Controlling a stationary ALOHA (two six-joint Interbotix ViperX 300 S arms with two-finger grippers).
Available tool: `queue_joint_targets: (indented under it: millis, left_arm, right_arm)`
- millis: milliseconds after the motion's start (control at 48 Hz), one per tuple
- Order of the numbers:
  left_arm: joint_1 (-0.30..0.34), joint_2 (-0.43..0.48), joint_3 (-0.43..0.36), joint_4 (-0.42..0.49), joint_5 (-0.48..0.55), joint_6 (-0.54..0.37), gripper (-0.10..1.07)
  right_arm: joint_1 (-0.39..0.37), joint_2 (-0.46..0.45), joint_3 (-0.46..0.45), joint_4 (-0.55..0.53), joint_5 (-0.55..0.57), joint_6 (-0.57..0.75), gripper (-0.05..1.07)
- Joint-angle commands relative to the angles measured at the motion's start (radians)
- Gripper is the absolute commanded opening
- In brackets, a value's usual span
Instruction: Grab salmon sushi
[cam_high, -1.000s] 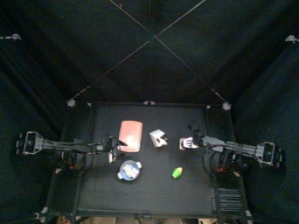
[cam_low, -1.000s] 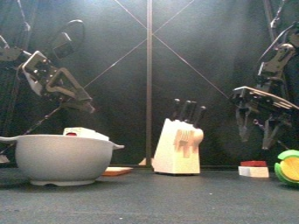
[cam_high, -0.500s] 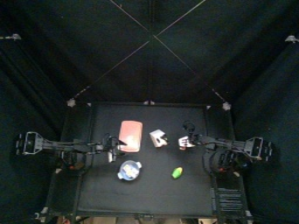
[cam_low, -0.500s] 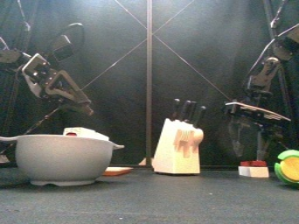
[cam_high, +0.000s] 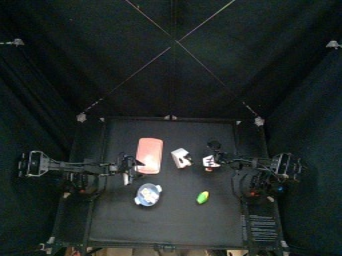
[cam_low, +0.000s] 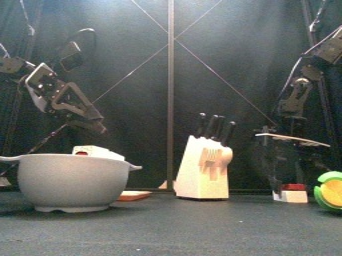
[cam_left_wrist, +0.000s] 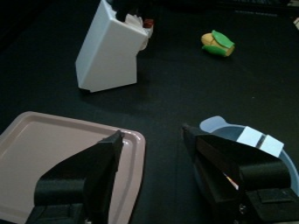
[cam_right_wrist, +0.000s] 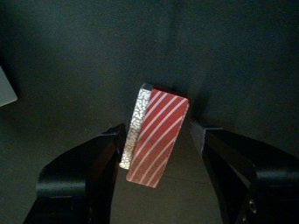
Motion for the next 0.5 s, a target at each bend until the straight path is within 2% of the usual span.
queue_joint_targets:
  millis: [0,479]
  left_arm:
    - [0.003,-0.002,-0.011,-0.002,-0.009,0.0,0.91]
    - [0.003,-0.003,-0.011,-0.002,-0.009,0.0,0.91]
  right_arm:
    - [-0.006,-0.006,-0.021,-0.002,-0.003,-0.002,0.92]
    - [-0.006,0.023,-0.026,-0.017,-0.003,-0.002,0.91]
